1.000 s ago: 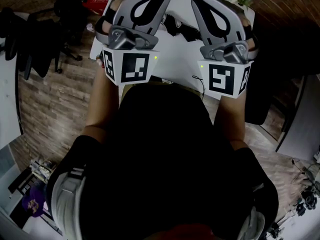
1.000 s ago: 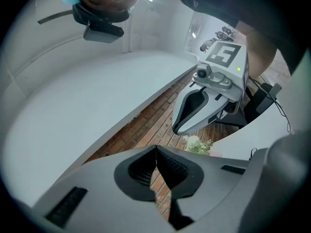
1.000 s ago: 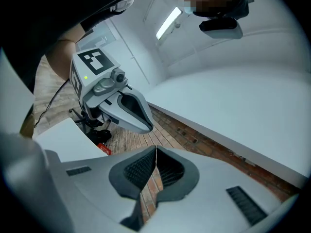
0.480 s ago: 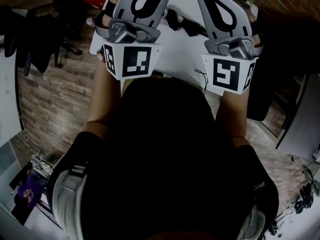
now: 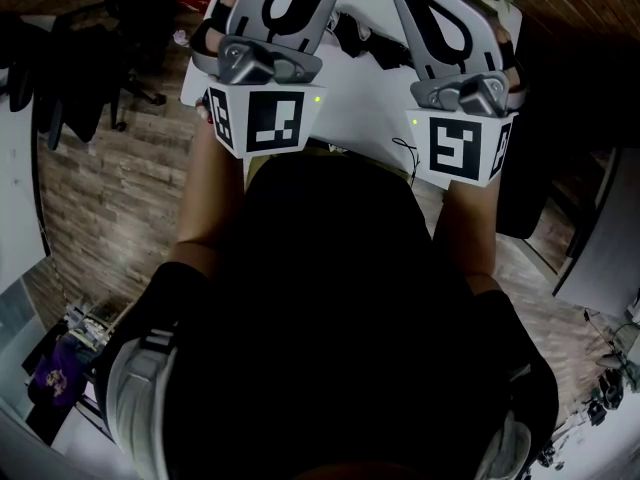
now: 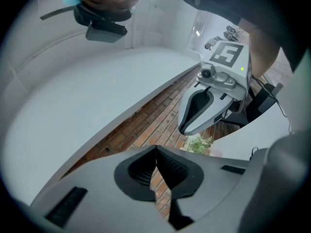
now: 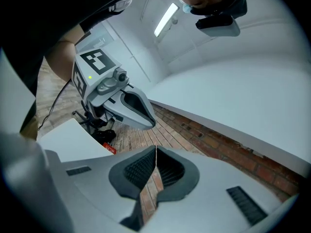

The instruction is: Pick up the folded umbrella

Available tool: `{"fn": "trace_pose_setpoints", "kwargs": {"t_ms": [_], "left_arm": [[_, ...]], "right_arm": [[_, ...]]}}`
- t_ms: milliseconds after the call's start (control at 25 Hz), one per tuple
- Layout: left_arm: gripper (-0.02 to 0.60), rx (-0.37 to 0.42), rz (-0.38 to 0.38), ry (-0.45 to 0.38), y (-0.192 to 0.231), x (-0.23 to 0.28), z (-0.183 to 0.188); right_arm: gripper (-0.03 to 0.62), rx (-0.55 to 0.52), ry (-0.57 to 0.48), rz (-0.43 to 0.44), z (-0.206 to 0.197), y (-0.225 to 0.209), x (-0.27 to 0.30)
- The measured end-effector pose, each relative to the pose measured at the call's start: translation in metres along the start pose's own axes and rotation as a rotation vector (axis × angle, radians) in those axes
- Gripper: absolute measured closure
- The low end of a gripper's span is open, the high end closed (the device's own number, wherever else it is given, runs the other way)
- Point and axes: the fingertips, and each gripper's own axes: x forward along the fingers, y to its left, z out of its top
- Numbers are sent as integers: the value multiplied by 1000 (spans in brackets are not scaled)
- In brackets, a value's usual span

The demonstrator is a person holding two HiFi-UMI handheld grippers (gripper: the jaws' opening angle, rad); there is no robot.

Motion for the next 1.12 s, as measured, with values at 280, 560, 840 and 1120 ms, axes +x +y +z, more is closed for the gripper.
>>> {"fn": "trace_pose_setpoints", "kwargs": {"t_ms": [280,560,840,1120], "left_arm": [[569,-13,-8,15,-4,0,-12],[569,-32,-11,27,-3,-2,-23],[569,-47,-11,53,-1,-8,-38],[569,-59,-20,66,-2,-9,-48]], "right_arm": [[563,20,63,127,-22,39,14],[560,54,110,191,-45,68,27],[468,97,162,252,-66,95,42],[434,146,207,352,-84,126,52]]}}
